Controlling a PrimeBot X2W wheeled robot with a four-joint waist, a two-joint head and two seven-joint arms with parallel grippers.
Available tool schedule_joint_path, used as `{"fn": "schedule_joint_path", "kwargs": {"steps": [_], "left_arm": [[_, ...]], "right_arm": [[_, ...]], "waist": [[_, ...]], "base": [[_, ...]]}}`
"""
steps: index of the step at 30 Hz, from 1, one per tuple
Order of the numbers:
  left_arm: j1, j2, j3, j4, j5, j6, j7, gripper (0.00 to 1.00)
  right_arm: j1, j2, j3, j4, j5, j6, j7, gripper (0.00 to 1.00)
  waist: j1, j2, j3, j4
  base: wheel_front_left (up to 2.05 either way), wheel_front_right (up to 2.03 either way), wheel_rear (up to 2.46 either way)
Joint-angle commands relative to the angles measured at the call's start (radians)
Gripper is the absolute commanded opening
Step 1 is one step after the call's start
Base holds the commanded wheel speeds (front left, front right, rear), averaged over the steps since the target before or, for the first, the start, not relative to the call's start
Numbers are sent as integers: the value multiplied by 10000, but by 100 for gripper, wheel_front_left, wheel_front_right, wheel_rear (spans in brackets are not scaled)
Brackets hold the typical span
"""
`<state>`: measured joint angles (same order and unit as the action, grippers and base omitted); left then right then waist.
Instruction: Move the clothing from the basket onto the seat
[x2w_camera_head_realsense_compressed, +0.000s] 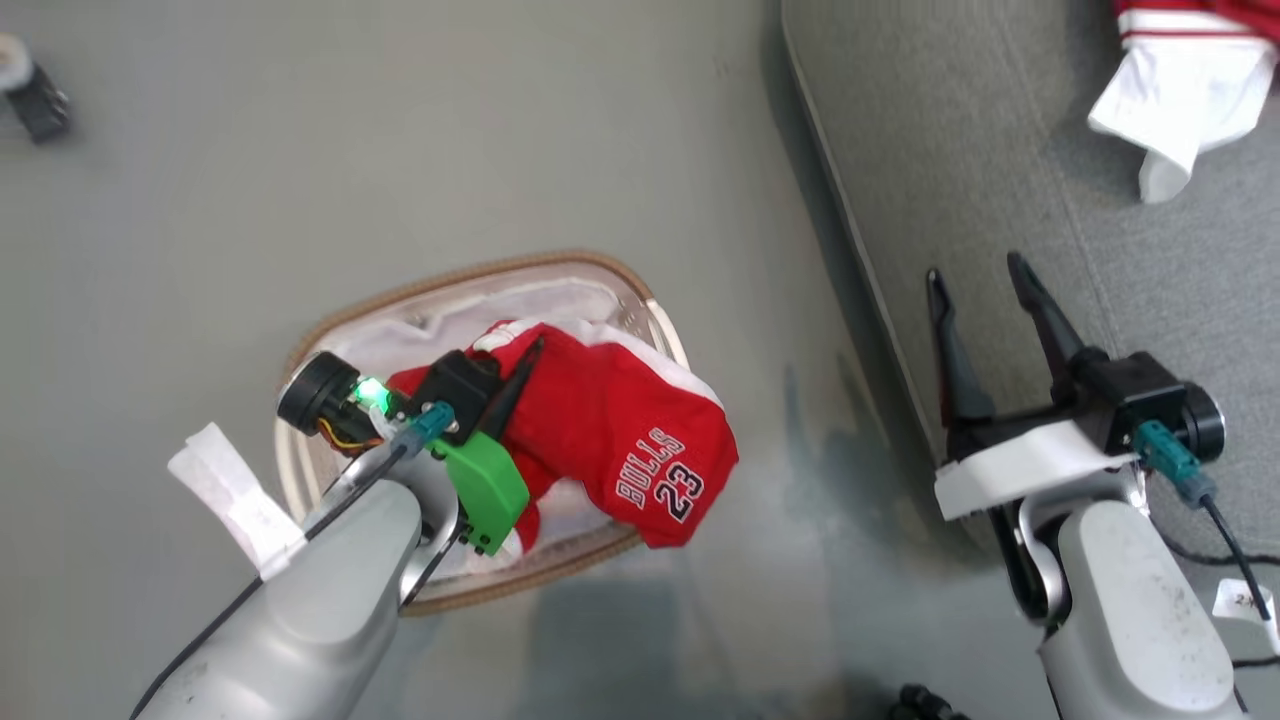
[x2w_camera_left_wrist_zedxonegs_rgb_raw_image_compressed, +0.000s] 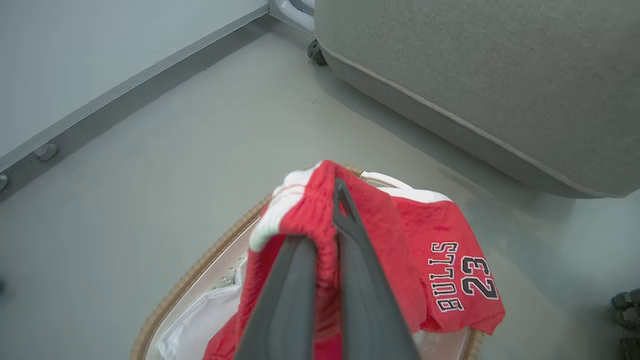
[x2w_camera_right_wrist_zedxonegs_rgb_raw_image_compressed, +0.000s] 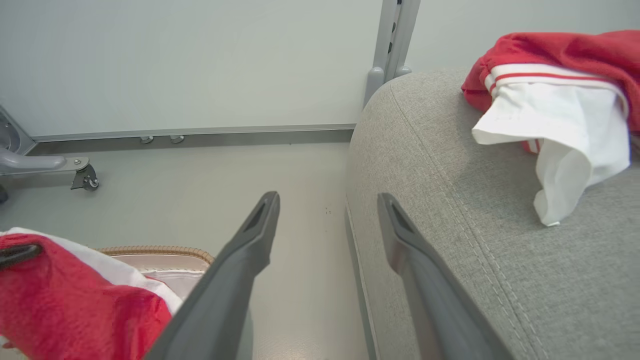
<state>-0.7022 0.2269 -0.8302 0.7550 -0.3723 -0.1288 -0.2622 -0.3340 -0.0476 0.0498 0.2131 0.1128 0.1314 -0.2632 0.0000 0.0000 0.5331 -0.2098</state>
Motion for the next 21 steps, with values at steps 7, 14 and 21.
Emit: {"fn": "schedule_joint_path", "kwargs": {"steps": [7,14,21], "left_arm": [[548,792,-344,-1317,431,-15,-36,0],[-207,1390,-968,-2603,301,-21,118,0],[-1202,1905,-1198,-3642,61,-23,529,0]], "right_arm": [[1167,-50,-29,438,-177,-14,-24,100],[1731,-48,151,567,-137,-14,-24,100],[1503,-45,608,574,-338,-14,-24,100]], "waist": [[0,0,-3427,1159],[0,0,-4570,1314],[0,0,-5065,1385]], "base": [[0,0,0],[0,0,0],[0,0,0]]}}
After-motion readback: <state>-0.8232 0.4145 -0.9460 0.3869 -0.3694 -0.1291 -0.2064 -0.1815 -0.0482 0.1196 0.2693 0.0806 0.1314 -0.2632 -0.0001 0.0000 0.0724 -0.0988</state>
